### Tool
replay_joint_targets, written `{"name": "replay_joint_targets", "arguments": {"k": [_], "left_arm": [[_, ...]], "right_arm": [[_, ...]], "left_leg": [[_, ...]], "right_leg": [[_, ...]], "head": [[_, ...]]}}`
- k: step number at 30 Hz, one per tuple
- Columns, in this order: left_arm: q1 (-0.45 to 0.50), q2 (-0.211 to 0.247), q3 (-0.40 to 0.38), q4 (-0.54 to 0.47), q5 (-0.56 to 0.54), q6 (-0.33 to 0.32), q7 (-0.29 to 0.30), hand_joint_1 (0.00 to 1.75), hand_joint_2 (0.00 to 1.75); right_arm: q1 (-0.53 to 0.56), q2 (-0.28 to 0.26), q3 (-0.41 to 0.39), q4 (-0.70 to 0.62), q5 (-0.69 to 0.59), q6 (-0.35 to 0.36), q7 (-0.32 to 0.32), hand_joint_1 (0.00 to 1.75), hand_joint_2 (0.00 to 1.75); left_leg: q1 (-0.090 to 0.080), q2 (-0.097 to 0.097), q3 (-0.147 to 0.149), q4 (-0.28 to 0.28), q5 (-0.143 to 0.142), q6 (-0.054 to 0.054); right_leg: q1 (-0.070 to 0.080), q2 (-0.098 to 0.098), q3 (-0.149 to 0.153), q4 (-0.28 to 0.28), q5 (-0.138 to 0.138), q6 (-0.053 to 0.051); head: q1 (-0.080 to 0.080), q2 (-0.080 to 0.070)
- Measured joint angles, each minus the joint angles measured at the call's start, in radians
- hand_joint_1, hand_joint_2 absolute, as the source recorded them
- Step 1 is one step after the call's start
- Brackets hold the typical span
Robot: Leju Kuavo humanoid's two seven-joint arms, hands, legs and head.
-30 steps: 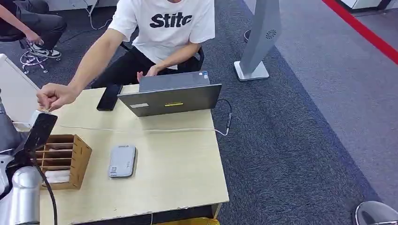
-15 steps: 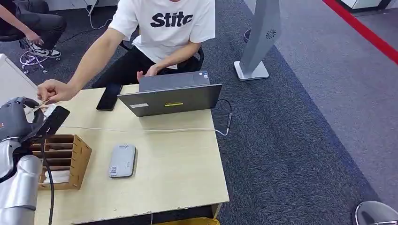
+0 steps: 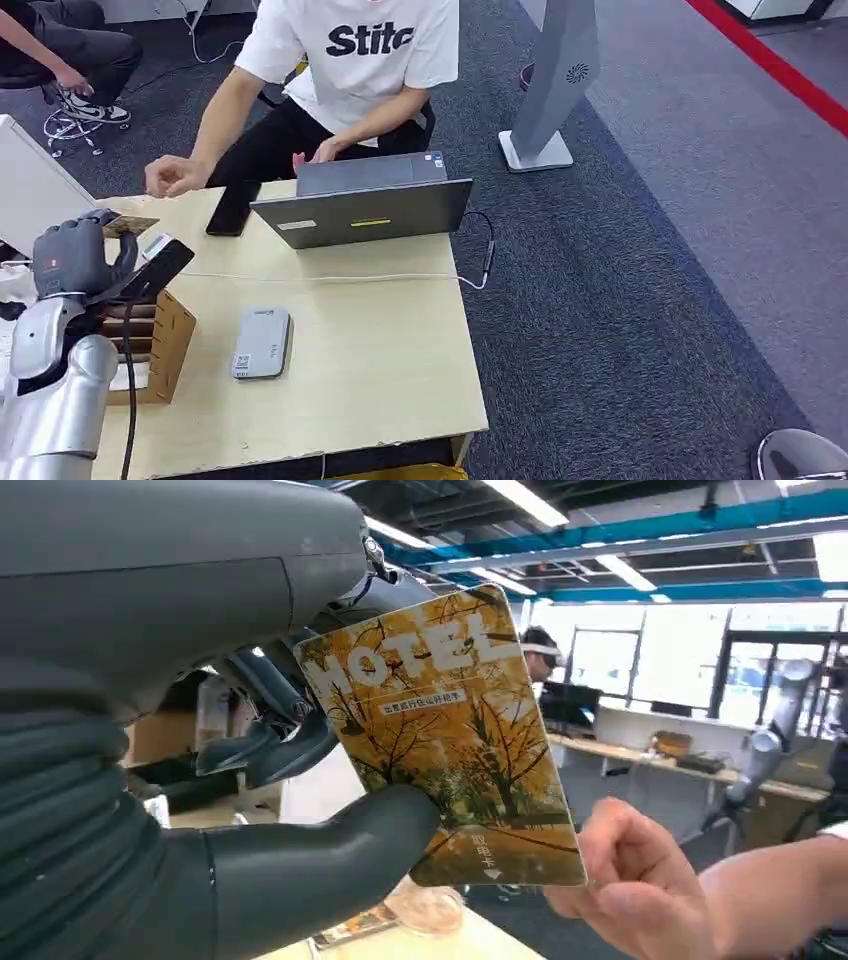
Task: Pass the card to the sensor for recognition and then transmit it.
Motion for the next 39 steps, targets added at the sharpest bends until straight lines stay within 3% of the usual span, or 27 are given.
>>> {"name": "replay_joint_targets", "arguments": {"k": [7,18,24,28,32,39], "left_arm": [[0.057,-0.025,-0.12,-0.097,0.027,-0.113,-0.024,1.75,1.75],[0.09,-0.033,-0.216,-0.166,0.018,-0.156,-0.033,1.75,1.75],[0.111,-0.007,-0.348,-0.179,0.005,-0.252,-0.003,1.75,1.75],[0.108,0.044,-0.418,-0.169,0.03,-0.317,0.018,1.75,1.75],[0.105,0.081,-0.46,-0.138,0.039,-0.329,0.022,1.75,1.75],[0.099,0.087,-0.509,-0.051,0.001,-0.293,0.076,1.75,1.75]], "right_arm": [[0.0,0.0,0.0,0.0,-0.011,-0.002,-0.005,0.0,1.75],[0.0,0.0,0.0,0.0,-0.021,-0.004,-0.014,0.0,1.75],[0.001,0.0,-0.002,0.0,-0.041,-0.008,-0.016,0.0,1.75],[0.001,0.0,-0.005,0.0,-0.046,-0.013,-0.014,0.0,1.75],[0.001,0.0,-0.006,0.001,-0.046,-0.014,-0.013,0.0,1.75],[0.001,0.0,-0.007,0.002,-0.052,-0.017,-0.011,0.0,1.75]], "left_leg": [[0.0,0.0,0.0,0.0,0.0,0.0],[0.0,0.0,0.0,0.0,0.0,0.0],[0.0,-0.001,-0.001,0.0,0.0,0.0],[0.0,0.0,0.0,0.0,0.0,0.0],[0.0,0.0,0.0,0.0,0.0,0.0],[0.0,0.0,-0.001,0.0,0.0,0.0]], "right_leg": [[0.0,0.0,0.0,0.0,0.0,0.0],[0.0,0.0,0.0,0.0,0.0,0.0],[0.0,0.0,0.0,0.0,0.0,0.0],[0.0,0.0,0.0,0.0,0.0,0.0],[0.0,0.0,-0.001,0.0,0.0,0.0],[0.0,0.0,-0.001,0.0,0.0,0.0]], "head": [[0.0,0.0],[0.0,0.0],[0.0,0.0],[0.0,0.0],[0.0,0.0],[0.0,0.0]]}}
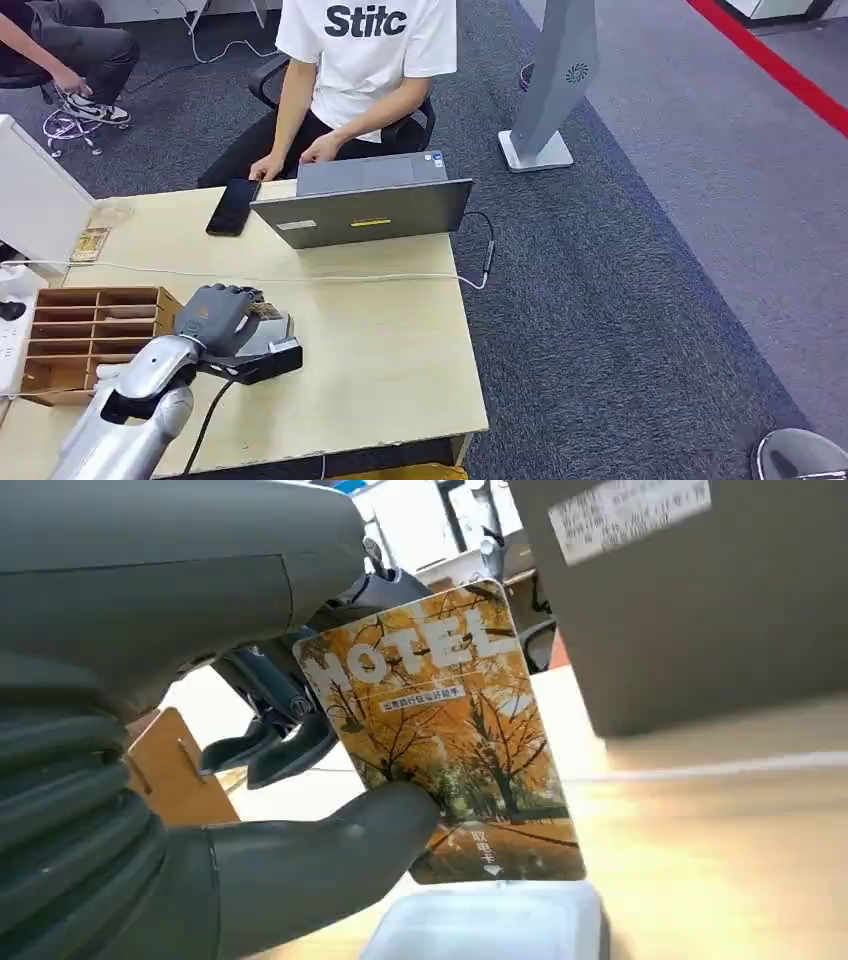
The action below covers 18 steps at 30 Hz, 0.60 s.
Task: Pass the card to the sensor for recognition and then transmit it.
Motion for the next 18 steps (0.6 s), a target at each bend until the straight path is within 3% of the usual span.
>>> {"name": "replay_joint_targets", "arguments": {"k": [6,18], "left_arm": [[-0.009,-0.001,-0.019,0.057,-0.032,0.011,0.031,1.75,1.75],[-0.015,-0.014,-0.031,0.118,-0.054,0.035,0.033,1.75,1.75]], "right_arm": [[0.0,0.0,0.0,0.0,0.0,0.0,0.01,0.0,1.75],[0.0,0.0,0.0,0.0,0.002,0.0,0.01,0.0,1.75]], "left_leg": [[0.0,0.0,0.0,0.0,0.0,0.0],[0.0,-0.001,0.001,0.0,0.0,0.001]], "right_leg": [[0.0,0.0,0.0,0.0,0.0,0.0],[0.0,-0.001,0.001,0.0,0.0,0.0]], "head": [[0.0,0.0],[0.0,0.0]]}}
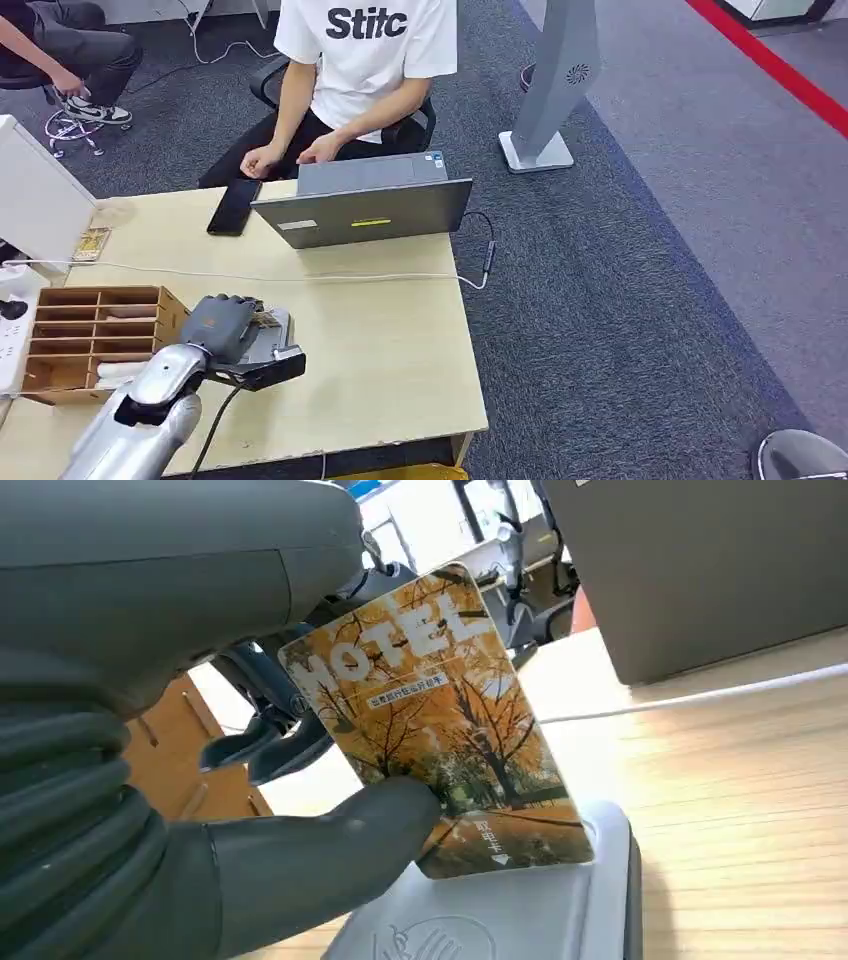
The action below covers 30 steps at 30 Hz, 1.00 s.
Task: Pass the card to the sensor for recognition and then transmit it.
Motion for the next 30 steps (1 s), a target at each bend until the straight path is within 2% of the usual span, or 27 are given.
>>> {"name": "replay_joint_targets", "arguments": {"k": [11,22,30], "left_arm": [[-0.004,-0.01,0.0,0.015,-0.008,0.055,0.015,1.75,1.75],[-0.033,-0.013,0.01,-0.113,-0.024,0.077,0.017,1.75,1.75],[-0.047,-0.021,0.015,-0.156,-0.044,0.086,0.024,1.75,1.75]], "right_arm": [[0.001,0.0,0.0,0.0,-0.006,0.0,0.0,0.0,1.75],[0.001,0.0,0.0,0.002,-0.014,-0.003,-0.003,0.0,1.75],[0.001,0.0,-0.001,0.003,-0.023,-0.004,-0.011,0.0,1.75]], "left_leg": [[0.0,0.0,0.001,0.0,0.001,0.0],[0.0,0.0,0.0,0.0,0.001,0.0],[0.0,0.0,0.0,0.0,0.001,0.0]], "right_leg": [[0.0,0.0,0.0,0.0,0.001,0.0],[0.0,0.0,0.0,0.0,0.001,0.0],[0.0,0.0,-0.001,0.0,0.001,0.0]], "head": [[0.0,0.0],[0.0,0.0],[0.0,0.0]]}}
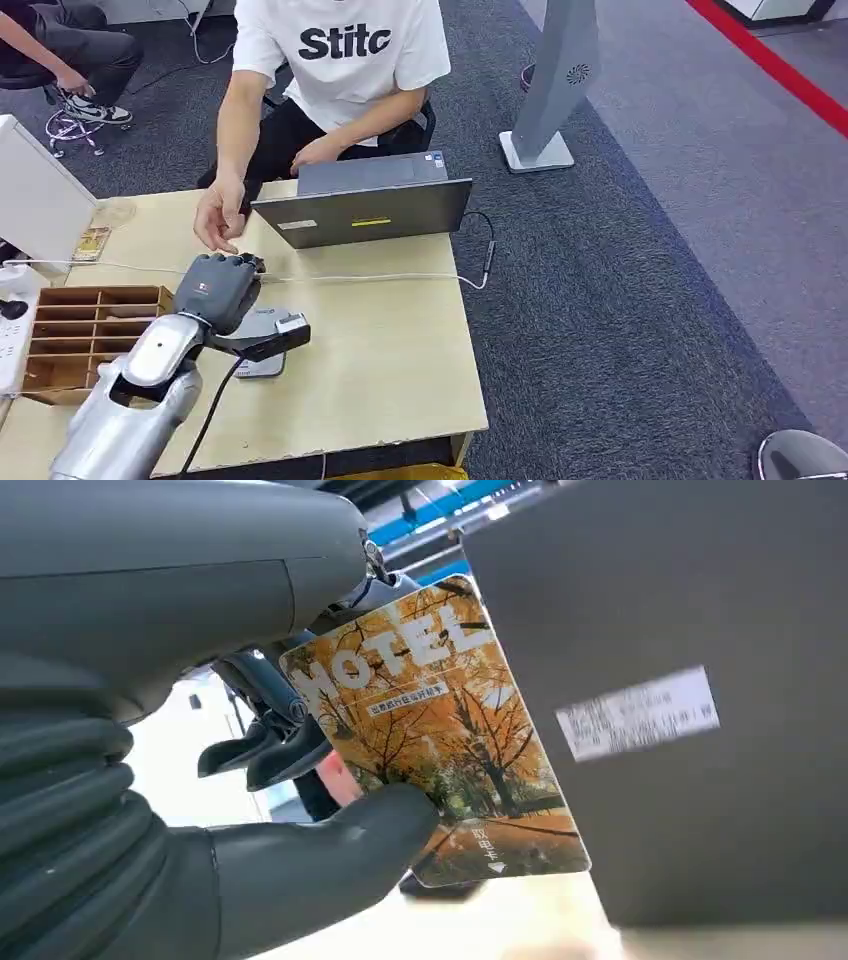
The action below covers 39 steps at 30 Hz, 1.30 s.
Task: Pass the card to the sensor for recognition and then transmit it.
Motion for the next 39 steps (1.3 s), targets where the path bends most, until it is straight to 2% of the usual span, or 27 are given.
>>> {"name": "replay_joint_targets", "arguments": {"k": [6,13,19,20,21,22,25,26,27,29,31,39], "left_arm": [[-0.029,-0.006,0.014,-0.011,-0.131,0.034,0.088,1.75,1.75],[-0.037,-0.009,0.04,-0.011,-0.109,0.011,0.061,1.75,1.75],[-0.045,-0.009,0.055,-0.011,-0.113,0.013,0.063,1.75,1.75],[-0.047,-0.009,0.058,-0.011,-0.114,0.016,0.066,1.62,1.75],[-0.047,-0.009,0.063,-0.011,-0.116,0.018,0.066,0.14,1.75],[-0.048,-0.009,0.065,-0.011,-0.117,0.018,0.066,0.0,1.75],[-0.047,-0.009,0.067,-0.011,-0.121,0.023,0.066,0.0,1.75],[-0.047,-0.009,0.068,-0.011,-0.124,0.027,0.066,0.16,1.75],[-0.047,-0.009,0.069,-0.011,-0.127,0.032,0.066,0.17,1.75],[-0.045,-0.013,0.076,-0.011,-0.134,0.036,0.066,0.17,1.75],[-0.043,-0.014,0.08,-0.011,-0.137,0.036,0.066,0.0,1.75],[-0.028,-0.023,0.103,-0.011,-0.132,0.055,0.066,0.0,1.75]], "right_arm": [[0.0,0.0,0.0,0.0,0.003,0.0,0.0,0.0,1.75],[0.0,0.002,0.0,0.0,0.004,-0.001,0.001,0.0,1.75],[-0.001,0.002,0.0,0.0,0.004,-0.002,0.003,0.0,1.75],[-0.001,0.002,0.0,0.0,0.004,-0.002,0.003,0.0,1.75],[0.0,0.002,0.0,0.0,0.005,-0.002,0.003,0.0,1.75],[0.0,0.002,0.0,0.0,0.006,-0.002,0.003,0.0,1.75],[-0.001,0.002,0.0,0.0,0.006,-0.002,0.003,0.0,1.75],[-0.001,0.002,0.0,0.0,0.006,-0.002,0.003,0.0,1.75],[-0.001,0.002,0.0,0.0,0.006,-0.002,0.003,0.0,1.75],[-0.001,0.002,0.0,0.0,0.006,-0.002,0.004,0.0,1.75],[-0.001,0.002,0.0,0.0,0.006,-0.003,0.008,0.0,1.75],[-0.001,0.002,0.0,0.0,0.006,-0.005,0.01,0.0,1.75]], "left_leg": [[0.0,0.0,0.0,0.0,0.0,0.0],[0.0,0.0,0.0,0.0,0.0,0.0],[0.0,0.0,0.0,0.0,0.0,0.0],[0.0,0.0,0.0,0.0,0.0,0.0],[0.0,0.001,0.0,0.0,0.0,0.0],[0.0,0.001,0.0,0.0,0.0,0.0],[0.0,0.0,0.0,0.0,0.0,0.0],[0.0,0.0,-0.001,0.0,0.0,0.0],[0.0,0.0,-0.001,0.0,0.0,0.0],[0.0,0.0,-0.001,0.0,0.0,0.0],[0.0,0.0,-0.001,0.0,0.0,0.0],[0.0,0.0,-0.001,0.0,0.0,0.0]], "right_leg": [[0.0,0.0,0.0,0.0,0.0,0.0],[0.0,0.0,0.0,0.0,0.0,0.0],[0.0,0.0,0.0,0.0,0.0,0.0],[0.0,0.001,0.0,0.0,0.0,0.0],[0.0,0.001,0.0,0.0,0.0,0.0],[0.0,0.001,0.0,0.0,0.0,0.0],[0.0,0.0,0.0,0.0,0.0,0.0],[0.0,0.0,0.0,0.0,0.0,0.0],[0.0,0.0,0.0,0.0,0.0,0.0],[0.0,0.0,0.0,0.0,0.0,0.0],[0.0,0.0,0.0,0.0,0.0,0.0],[0.0,0.0,0.0,0.0,0.0,0.0]], "head": [[0.0,0.0],[0.0,0.0],[0.0,0.0],[0.0,0.0],[0.0,0.0],[0.0,0.0],[0.0,0.0],[0.0,0.0],[0.0,0.0],[0.0,0.0],[0.0,0.0],[0.0,0.0]]}}
